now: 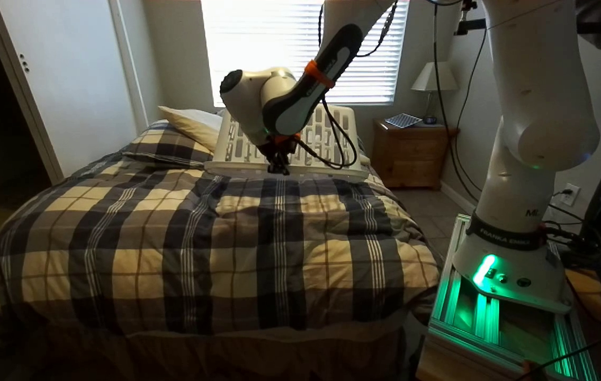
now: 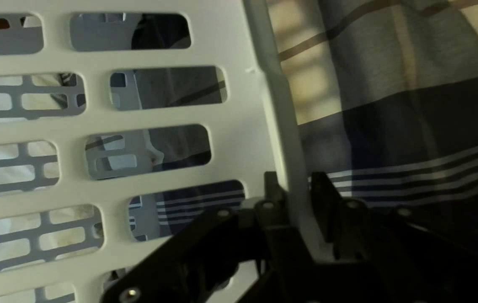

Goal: Flip the basket over

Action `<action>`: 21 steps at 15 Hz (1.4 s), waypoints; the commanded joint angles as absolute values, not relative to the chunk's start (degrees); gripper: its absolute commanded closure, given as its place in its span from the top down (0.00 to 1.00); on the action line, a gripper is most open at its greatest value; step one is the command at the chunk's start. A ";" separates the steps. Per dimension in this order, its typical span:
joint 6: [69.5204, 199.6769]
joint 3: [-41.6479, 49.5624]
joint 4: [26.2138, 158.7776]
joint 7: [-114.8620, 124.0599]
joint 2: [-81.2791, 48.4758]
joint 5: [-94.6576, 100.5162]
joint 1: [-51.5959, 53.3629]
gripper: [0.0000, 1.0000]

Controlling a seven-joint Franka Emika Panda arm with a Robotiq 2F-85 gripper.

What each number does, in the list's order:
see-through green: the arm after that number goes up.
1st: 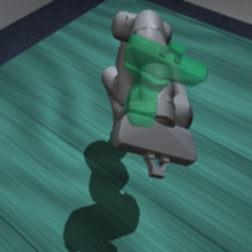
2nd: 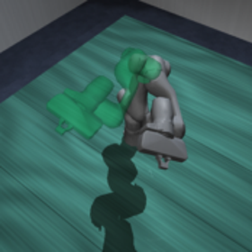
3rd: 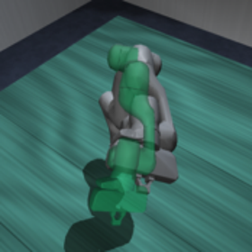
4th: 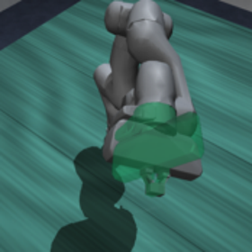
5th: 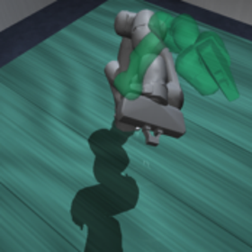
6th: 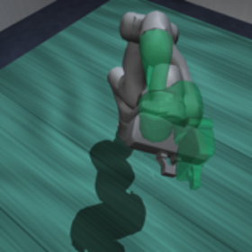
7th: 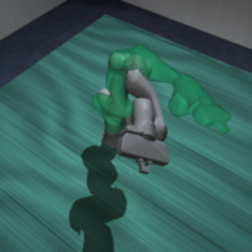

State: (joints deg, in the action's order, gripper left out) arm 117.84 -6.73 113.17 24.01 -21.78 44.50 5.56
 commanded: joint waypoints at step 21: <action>102.21 -2.92 106.65 12.37 -10.95 45.68 7.48 0.47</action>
